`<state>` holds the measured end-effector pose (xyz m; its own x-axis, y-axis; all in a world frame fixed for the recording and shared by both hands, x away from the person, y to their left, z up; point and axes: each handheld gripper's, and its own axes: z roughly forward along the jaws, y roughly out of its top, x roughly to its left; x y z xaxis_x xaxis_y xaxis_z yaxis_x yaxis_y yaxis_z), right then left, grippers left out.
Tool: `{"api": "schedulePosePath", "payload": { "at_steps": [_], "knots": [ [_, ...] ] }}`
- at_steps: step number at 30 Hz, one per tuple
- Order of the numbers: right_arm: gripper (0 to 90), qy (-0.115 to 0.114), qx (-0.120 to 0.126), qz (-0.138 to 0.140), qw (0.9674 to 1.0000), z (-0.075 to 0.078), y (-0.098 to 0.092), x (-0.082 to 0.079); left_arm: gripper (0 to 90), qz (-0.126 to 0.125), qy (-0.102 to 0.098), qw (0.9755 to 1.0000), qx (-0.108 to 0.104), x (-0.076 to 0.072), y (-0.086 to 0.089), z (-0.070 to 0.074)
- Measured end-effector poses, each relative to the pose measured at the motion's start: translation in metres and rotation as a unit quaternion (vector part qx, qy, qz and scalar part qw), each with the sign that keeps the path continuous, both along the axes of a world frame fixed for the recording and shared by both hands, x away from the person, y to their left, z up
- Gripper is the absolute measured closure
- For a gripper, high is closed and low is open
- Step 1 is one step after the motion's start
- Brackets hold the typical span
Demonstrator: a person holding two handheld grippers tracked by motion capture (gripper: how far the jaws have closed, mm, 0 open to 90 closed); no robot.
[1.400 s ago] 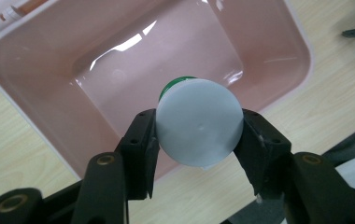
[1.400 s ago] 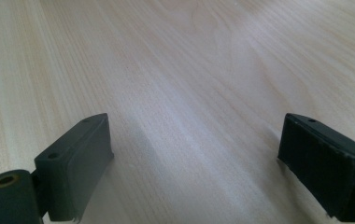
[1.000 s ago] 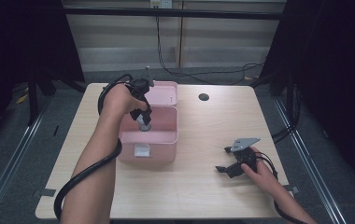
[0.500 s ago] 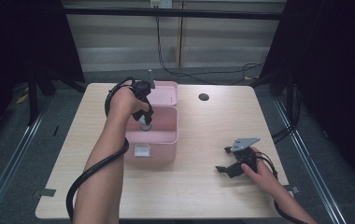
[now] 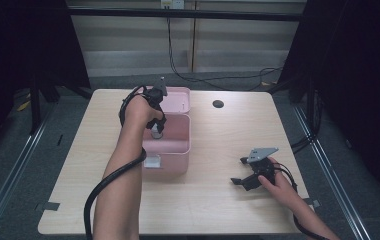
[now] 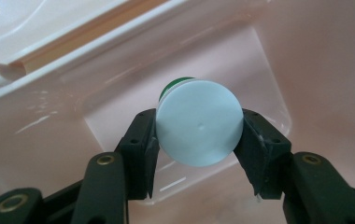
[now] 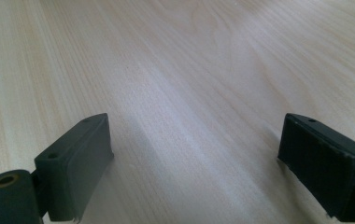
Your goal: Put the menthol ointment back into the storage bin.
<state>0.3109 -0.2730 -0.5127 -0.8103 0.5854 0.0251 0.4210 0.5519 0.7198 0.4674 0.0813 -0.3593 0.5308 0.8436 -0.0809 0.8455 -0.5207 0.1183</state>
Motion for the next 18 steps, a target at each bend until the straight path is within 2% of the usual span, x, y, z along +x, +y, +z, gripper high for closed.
{"api": "schedulePosePath", "payload": {
  "at_steps": [3,6,9,13,18],
  "knots": [
    [9.0,0.000,0.000,0.000,1.0000,0.000,0.000,0.000,50.3,0.002,-0.004,1.0000,0.009,0.003,0.001,-0.003],
    [9.0,0.000,0.000,0.001,1.0000,0.000,0.000,0.000,50.3,0.013,-0.007,0.9999,0.001,0.004,0.001,-0.008],
    [9.0,0.000,0.000,0.001,1.0000,0.000,0.000,0.000,50.3,0.017,-0.010,0.9998,0.003,0.006,0.004,-0.012],
    [9.0,0.000,0.000,0.001,1.0000,0.000,0.000,0.000,50.3,0.037,-0.019,0.9991,0.003,0.008,0.009,-0.019],
    [9.0,0.000,0.000,0.001,1.0000,0.000,0.000,0.000,50.3,0.040,-0.016,0.9991,0.004,0.009,0.012,-0.028]
  ]
}}
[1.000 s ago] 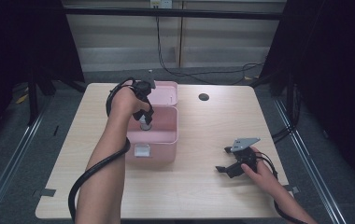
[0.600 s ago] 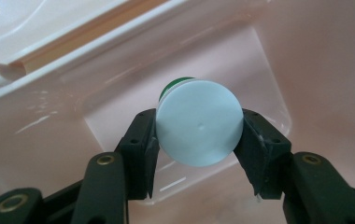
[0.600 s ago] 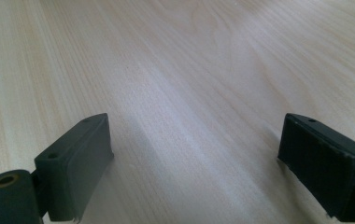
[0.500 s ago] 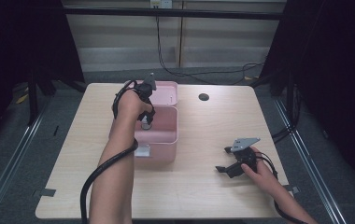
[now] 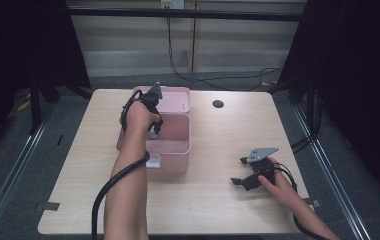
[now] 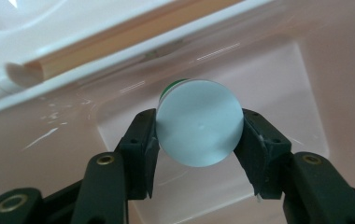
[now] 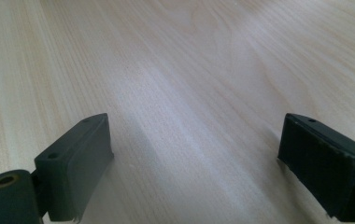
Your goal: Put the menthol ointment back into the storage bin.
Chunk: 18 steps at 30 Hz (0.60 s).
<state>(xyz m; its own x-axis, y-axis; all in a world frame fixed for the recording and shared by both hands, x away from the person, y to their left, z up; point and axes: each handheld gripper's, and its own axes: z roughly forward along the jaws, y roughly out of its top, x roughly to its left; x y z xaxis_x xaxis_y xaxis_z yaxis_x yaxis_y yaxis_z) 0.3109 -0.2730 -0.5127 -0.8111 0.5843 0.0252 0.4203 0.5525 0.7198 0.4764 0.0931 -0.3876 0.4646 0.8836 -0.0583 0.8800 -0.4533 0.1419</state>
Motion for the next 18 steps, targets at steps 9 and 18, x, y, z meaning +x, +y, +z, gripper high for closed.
{"api": "schedulePosePath", "payload": {
  "at_steps": [9,18],
  "knots": [
    [9.0,0.000,0.000,0.000,1.0000,0.000,0.000,0.000,50.1,0.004,-0.006,1.0000,-0.003,0.001,-0.004,-0.014],
    [9.0,0.000,0.000,0.000,1.0000,0.000,0.000,0.000,50.1,0.002,-0.001,1.0000,-0.004,0.001,-0.011,-0.026]
  ]
}}
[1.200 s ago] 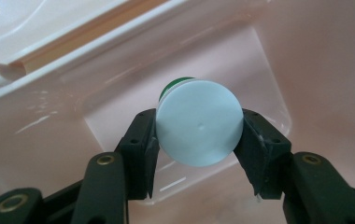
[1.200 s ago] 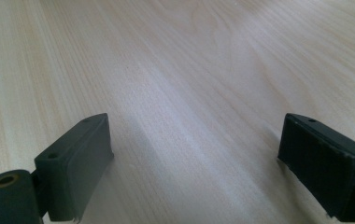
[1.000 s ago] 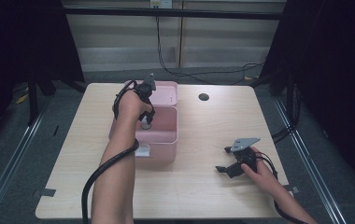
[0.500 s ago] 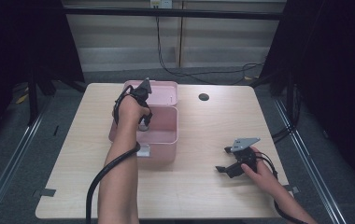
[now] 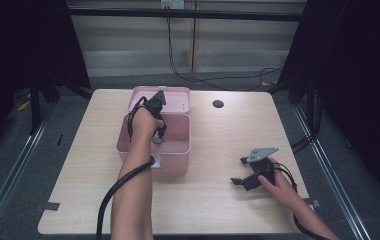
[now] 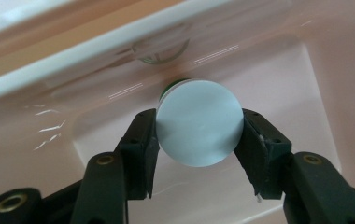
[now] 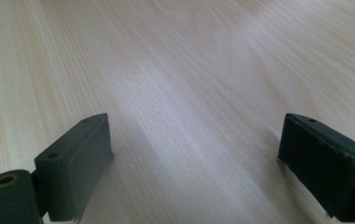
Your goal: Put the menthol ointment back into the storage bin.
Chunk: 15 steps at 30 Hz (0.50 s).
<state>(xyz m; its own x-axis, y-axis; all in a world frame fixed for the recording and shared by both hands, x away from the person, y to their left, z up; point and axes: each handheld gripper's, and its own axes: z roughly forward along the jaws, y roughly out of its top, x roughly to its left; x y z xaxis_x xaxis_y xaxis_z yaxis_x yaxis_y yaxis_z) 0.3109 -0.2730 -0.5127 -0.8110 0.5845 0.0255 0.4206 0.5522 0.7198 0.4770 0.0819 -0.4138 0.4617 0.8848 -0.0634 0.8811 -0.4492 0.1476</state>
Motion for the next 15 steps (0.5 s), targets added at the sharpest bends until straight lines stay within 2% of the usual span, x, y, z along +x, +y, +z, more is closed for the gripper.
{"api": "schedulePosePath", "payload": {
  "at_steps": [2,6,7,8,15],
  "knots": [
    [9.0,0.000,0.000,0.000,1.0000,0.0000,0.0000,0.0000,50.0,-0.005,0.000,1.0000,0.000,0.0006,0.0001,-0.0011],
    [9.0,0.000,0.000,0.000,1.0000,0.0000,0.0000,0.0000,49.9,0.002,-0.002,1.0000,-0.005,0.0006,-0.0024,-0.0066],
    [9.0,0.000,0.000,0.000,1.0000,0.0000,0.0000,0.0000,49.9,-0.007,-0.001,1.0000,-0.002,0.0013,-0.0022,-0.0068],
    [9.0,0.000,0.000,0.000,1.0000,0.0000,0.0000,0.0000,49.9,0.000,-0.002,1.0000,-0.004,0.0007,-0.0035,-0.0078],
    [9.0,0.000,0.000,0.000,1.0000,0.0000,0.0000,0.0000,49.9,-0.002,-0.009,1.0000,-0.002,0.0005,-0.0042,-0.0103]
  ]
}}
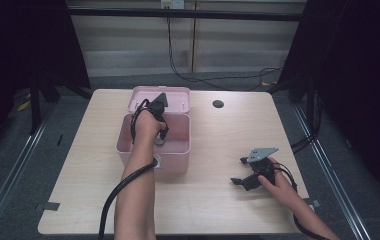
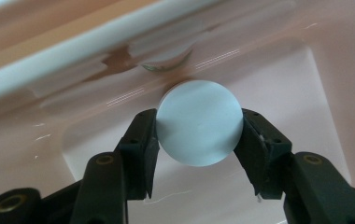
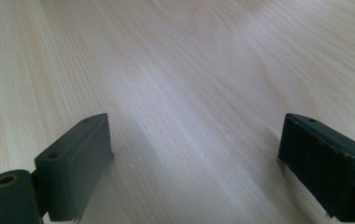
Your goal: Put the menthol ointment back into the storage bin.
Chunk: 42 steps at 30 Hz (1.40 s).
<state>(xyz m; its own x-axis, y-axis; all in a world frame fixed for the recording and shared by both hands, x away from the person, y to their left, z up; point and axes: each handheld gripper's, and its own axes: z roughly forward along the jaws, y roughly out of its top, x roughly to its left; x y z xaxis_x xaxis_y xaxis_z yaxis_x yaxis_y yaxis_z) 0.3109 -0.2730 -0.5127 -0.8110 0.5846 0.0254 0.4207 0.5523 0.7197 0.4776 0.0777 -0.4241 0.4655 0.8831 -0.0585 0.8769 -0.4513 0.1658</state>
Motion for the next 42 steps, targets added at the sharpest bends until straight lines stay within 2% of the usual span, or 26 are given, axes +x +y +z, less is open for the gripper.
{"api": "schedulePosePath", "payload": {
  "at_steps": [4,9,11,12,16,17,23,25,29,32,42],
  "knots": [
    [9.0,0.000,0.000,0.000,1.0000,0.000,0.000,0.000,49.4,-0.008,-0.009,0.9999,0.004,0.000,0.000,0.000],
    [9.0,0.000,0.000,0.000,1.0000,0.000,0.000,0.000,49.8,-0.006,-0.018,0.9998,-0.003,0.000,-0.001,0.002],
    [9.0,0.000,0.000,0.000,1.0000,0.000,0.000,0.000,49.6,-0.017,-0.020,0.9997,0.002,0.001,-0.002,0.004],
    [9.0,0.000,0.000,0.000,1.0000,0.000,0.000,0.000,49.0,-0.010,-0.023,0.9997,-0.001,0.000,-0.003,0.004],
    [9.0,0.000,0.000,0.000,1.0000,0.000,0.000,0.000,48.6,-0.008,-0.017,0.9998,0.000,-0.001,-0.004,0.003],
    [9.0,0.000,0.000,0.000,1.0000,0.000,0.000,0.000,48.6,-0.014,-0.017,0.9998,0.003,0.000,-0.003,0.003],
    [9.0,0.000,0.000,0.000,1.0000,0.000,0.000,0.000,47.6,-0.007,-0.016,0.9998,-0.001,-0.001,-0.003,0.003],
    [9.0,0.000,0.000,0.000,1.0000,0.000,0.000,0.000,46.5,-0.012,-0.017,0.9998,0.000,-0.001,-0.002,0.004],
    [9.0,0.000,0.000,0.000,1.0000,0.000,0.000,0.000,45.0,-0.007,-0.013,0.9999,-0.002,-0.003,-0.002,0.006],
    [9.0,0.000,0.000,0.000,1.0000,0.000,0.000,0.000,42.5,0.002,-0.018,0.9998,-0.008,-0.005,0.000,0.007],
    [9.0,0.000,0.000,0.000,1.0000,0.000,0.000,0.000,34.5,0.007,0.007,0.9998,-0.015,-0.011,0.007,0.013]
  ]
}}
